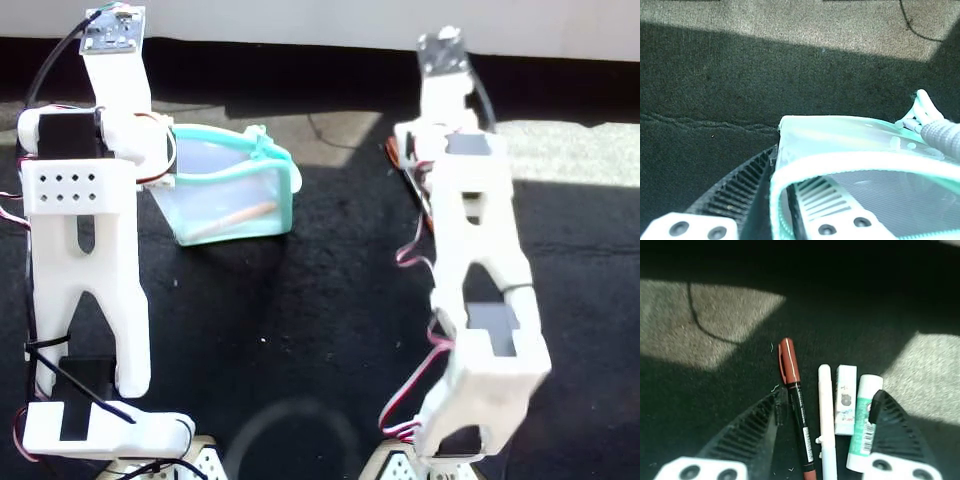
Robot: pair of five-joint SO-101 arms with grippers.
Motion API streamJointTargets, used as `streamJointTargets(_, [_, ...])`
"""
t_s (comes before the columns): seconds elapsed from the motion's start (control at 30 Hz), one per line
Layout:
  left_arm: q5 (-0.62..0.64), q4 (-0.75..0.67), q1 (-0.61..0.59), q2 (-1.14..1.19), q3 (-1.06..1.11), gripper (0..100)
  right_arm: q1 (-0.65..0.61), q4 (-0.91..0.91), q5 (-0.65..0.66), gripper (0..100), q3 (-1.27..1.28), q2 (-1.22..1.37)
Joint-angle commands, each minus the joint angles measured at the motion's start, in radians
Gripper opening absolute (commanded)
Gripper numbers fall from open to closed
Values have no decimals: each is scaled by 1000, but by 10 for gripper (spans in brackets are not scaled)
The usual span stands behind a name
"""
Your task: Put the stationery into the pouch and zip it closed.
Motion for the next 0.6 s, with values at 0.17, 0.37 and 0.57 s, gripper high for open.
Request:
streamJointTargets(0.17, [-9,9,1,68,13,9,-2,4,21,276,-225,246])
streamJointTargets(0.37, [-9,9,4,68,15,9,-15,4,155,275,-378,412])
streamJointTargets(0.57, [-9,9,4,68,15,9,-27,4,195,274,-562,625])
